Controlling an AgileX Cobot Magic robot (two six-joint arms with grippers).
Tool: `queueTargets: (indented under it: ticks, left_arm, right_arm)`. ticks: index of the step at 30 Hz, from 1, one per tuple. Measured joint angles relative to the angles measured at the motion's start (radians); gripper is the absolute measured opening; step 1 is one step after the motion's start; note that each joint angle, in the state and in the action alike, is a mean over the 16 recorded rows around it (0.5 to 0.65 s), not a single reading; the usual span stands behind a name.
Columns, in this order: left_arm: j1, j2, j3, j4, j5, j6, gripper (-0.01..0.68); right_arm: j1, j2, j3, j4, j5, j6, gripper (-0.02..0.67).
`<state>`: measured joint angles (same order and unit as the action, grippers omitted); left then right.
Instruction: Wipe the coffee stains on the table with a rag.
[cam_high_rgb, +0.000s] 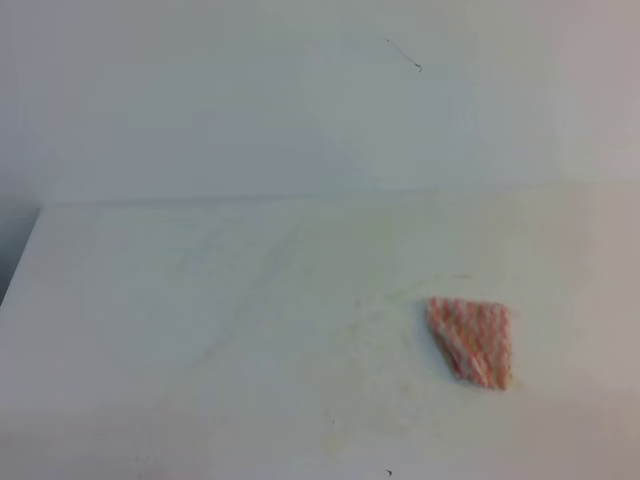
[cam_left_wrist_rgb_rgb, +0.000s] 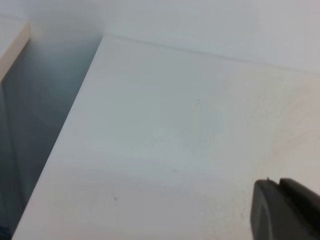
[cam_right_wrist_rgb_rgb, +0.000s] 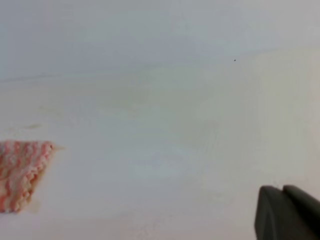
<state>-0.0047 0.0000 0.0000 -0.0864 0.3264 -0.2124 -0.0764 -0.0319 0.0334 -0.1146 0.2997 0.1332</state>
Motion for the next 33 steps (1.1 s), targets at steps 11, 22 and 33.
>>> queueTargets:
  ticks: [11, 22, 33]
  left_arm:
    - [0.0, 0.0, 0.0, 0.0, 0.0, 0.0, -0.001]
    - [0.0, 0.0, 0.0, 0.0, 0.0, 0.0, -0.001]
    - [0.0, 0.0, 0.0, 0.0, 0.0, 0.0, -0.001]
  right_arm:
    - [0.03, -0.003, 0.0, 0.0, -0.001, 0.0, -0.004]
    - [0.033, -0.003, 0.0, 0.0, 0.001, 0.0, -0.003]
    - [0.033, -0.002, 0.0, 0.0, 0.0, 0.0, -0.003]
